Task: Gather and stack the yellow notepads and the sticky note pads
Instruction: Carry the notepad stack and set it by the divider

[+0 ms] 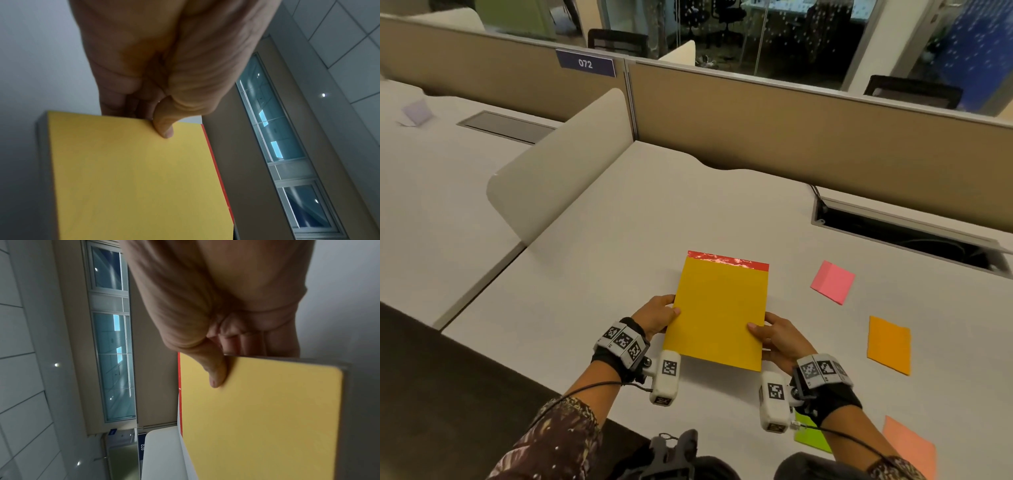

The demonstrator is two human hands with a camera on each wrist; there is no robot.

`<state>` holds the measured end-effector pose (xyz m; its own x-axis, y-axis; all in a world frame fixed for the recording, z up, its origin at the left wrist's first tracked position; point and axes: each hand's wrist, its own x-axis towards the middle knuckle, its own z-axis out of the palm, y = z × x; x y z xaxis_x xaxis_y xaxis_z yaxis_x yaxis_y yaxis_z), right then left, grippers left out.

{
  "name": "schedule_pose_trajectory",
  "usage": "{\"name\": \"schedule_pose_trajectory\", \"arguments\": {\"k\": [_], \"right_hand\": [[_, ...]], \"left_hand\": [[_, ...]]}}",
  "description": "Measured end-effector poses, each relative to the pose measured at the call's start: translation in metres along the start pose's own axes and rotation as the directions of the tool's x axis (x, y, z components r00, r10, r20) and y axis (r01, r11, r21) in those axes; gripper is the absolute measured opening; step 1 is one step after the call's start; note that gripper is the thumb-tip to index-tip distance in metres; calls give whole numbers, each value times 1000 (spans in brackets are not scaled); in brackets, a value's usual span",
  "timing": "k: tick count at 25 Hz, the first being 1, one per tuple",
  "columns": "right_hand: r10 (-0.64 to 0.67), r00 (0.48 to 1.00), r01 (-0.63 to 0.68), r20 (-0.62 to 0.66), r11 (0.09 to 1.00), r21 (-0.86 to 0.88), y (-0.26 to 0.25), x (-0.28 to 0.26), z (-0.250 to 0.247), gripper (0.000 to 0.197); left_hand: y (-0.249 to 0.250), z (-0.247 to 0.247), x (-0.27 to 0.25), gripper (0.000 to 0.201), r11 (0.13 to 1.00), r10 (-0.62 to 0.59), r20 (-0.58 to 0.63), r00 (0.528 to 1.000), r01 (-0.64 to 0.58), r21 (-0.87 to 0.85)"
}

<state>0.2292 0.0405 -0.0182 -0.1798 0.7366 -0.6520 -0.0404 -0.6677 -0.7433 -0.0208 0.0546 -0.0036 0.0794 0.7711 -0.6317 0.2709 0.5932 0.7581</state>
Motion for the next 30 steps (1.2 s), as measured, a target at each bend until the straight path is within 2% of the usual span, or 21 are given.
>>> {"name": "schedule_pose_trajectory", "arguments": {"k": [4,7,10,13,19,24,28,30], "right_hand": [[-54,998,53,12,999,8,-4,-5,-6,39],[-70,997,70,20,998,1,-13,-4,3,37],[-71,996,71,46,997,-6,-26,7,25,37],[-28,995,34,99,997,-64,-41,23,56,37],[102,986,-64,133,961,-268,-70,79,150,35],[144,980,-105,137,961,-257,-81,129,223,29],[162,981,-136,108,968,-211,-84,162,260,25],[150,986,-124,68,950,-288,-82,179,274,13]], "left_hand": [[3,6,-10,42,994,58,-46,997,-62,-92],[-1,0,-7,42,984,57,-133,990,-78,-161],[-4,-21,-1,40,969,34,-220,975,-86,-230],[-6,-57,7,40,967,8,-257,966,-72,-242],[-2,-171,34,39,987,-28,-350,936,-29,-156],[-5,-251,65,35,1000,-11,-447,894,10,-6],[1,-284,75,23,991,69,-473,878,-5,134],[5,-293,75,18,987,103,-482,870,-29,158]]}}
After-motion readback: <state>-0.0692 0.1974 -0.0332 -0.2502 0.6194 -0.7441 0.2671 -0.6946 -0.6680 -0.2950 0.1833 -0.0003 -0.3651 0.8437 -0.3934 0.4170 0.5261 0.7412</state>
